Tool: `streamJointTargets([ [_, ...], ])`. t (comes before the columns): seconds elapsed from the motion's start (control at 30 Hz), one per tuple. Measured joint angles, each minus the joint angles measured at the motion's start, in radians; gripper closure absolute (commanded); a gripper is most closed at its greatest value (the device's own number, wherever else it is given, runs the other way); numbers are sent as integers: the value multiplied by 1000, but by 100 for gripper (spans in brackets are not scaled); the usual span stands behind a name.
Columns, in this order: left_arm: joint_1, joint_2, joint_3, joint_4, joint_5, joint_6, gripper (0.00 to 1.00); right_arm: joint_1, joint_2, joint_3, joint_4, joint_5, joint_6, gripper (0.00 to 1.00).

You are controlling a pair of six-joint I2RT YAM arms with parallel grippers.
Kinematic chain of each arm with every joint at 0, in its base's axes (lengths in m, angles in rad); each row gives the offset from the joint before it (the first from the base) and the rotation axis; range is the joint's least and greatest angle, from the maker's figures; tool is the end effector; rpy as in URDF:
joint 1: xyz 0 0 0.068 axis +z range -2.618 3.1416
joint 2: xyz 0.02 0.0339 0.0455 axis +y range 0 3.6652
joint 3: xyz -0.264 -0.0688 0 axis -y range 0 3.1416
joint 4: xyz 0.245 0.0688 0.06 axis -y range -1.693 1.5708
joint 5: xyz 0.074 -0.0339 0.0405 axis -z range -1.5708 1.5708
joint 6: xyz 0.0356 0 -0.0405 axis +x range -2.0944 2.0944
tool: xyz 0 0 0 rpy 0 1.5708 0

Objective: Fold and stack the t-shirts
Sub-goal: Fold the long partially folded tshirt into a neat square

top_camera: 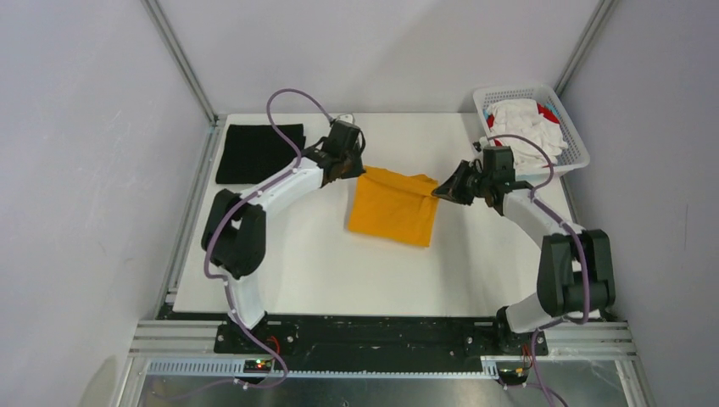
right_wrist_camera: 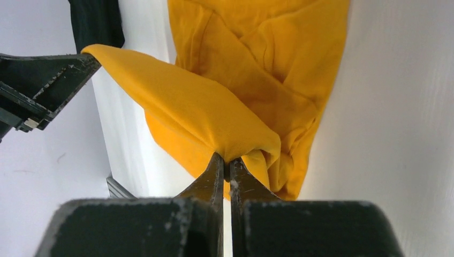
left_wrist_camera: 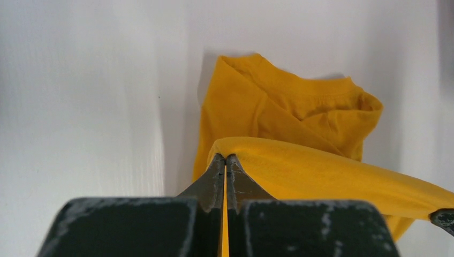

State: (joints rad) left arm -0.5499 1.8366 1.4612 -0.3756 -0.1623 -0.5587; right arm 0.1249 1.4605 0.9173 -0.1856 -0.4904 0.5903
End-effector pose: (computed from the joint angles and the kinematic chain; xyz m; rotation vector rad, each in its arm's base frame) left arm 0.3603 -0.2141 0.2598 -0.0929 2.3374 -0.3730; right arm 0.3058 0.0553 0.2304 0.2866 2.3549 0.9221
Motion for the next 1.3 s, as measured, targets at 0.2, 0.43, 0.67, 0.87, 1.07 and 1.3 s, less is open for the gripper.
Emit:
streamJointTargets([
  [0.2,37,124,91,0,18,7,100,-21,190,92,70,-29,1,99],
  [0.43,67,274,210,-2,43,10,74,-26,351,187,128,-29,18,69],
  [0.67,98,338,288,-15,85,21,17,-40,412,280,131,16,20,2],
  [0.87,106,321,299,-17,175,17,1,-19,361,294,87,68,11,1],
  [1.07,98,284,294,-12,305,7,0,51,274,258,104,37,22,1],
  [1.3,86,315,325,-9,396,-13,0,53,339,246,212,-28,87,1],
])
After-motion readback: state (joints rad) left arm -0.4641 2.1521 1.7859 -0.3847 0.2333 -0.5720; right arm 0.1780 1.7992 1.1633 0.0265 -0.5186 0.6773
